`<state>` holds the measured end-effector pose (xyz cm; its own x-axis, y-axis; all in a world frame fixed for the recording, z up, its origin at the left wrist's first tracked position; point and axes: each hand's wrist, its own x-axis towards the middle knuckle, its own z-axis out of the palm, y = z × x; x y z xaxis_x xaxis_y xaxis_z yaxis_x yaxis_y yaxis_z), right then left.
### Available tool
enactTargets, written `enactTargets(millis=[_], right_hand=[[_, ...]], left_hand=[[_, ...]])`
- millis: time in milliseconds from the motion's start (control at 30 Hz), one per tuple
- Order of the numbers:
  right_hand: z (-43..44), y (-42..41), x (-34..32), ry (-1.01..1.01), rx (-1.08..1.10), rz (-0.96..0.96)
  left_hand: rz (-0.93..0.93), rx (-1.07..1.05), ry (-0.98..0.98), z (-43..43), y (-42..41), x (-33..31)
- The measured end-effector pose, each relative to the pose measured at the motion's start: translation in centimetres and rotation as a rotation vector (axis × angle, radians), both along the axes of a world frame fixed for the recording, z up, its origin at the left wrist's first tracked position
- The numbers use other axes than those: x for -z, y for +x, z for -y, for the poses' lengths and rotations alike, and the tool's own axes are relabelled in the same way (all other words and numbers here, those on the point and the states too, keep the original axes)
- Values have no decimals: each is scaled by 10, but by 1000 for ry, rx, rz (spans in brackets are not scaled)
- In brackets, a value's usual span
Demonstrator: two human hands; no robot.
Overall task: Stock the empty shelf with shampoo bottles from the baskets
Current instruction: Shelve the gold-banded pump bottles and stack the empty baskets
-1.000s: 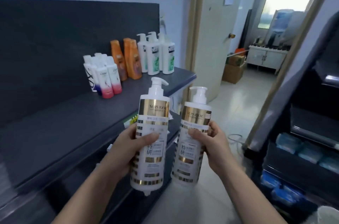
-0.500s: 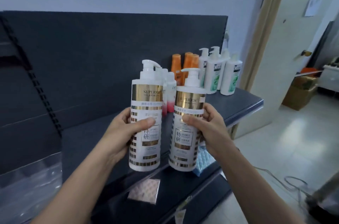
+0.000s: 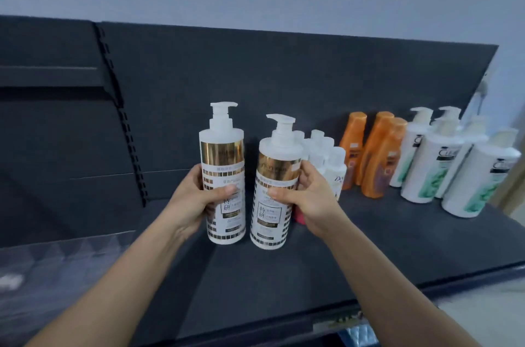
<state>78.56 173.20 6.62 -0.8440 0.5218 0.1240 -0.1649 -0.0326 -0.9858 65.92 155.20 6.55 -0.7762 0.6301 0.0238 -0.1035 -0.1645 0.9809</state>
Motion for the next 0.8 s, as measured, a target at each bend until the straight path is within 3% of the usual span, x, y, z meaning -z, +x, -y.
enactTargets(millis=[600, 800], right_hand=[[-31, -91, 22, 83, -125, 75], [-39, -102, 27, 101, -140, 140]], left_hand=[[-13, -3, -85, -28, -85, 40], [-126, 54, -153, -31, -98, 44]])
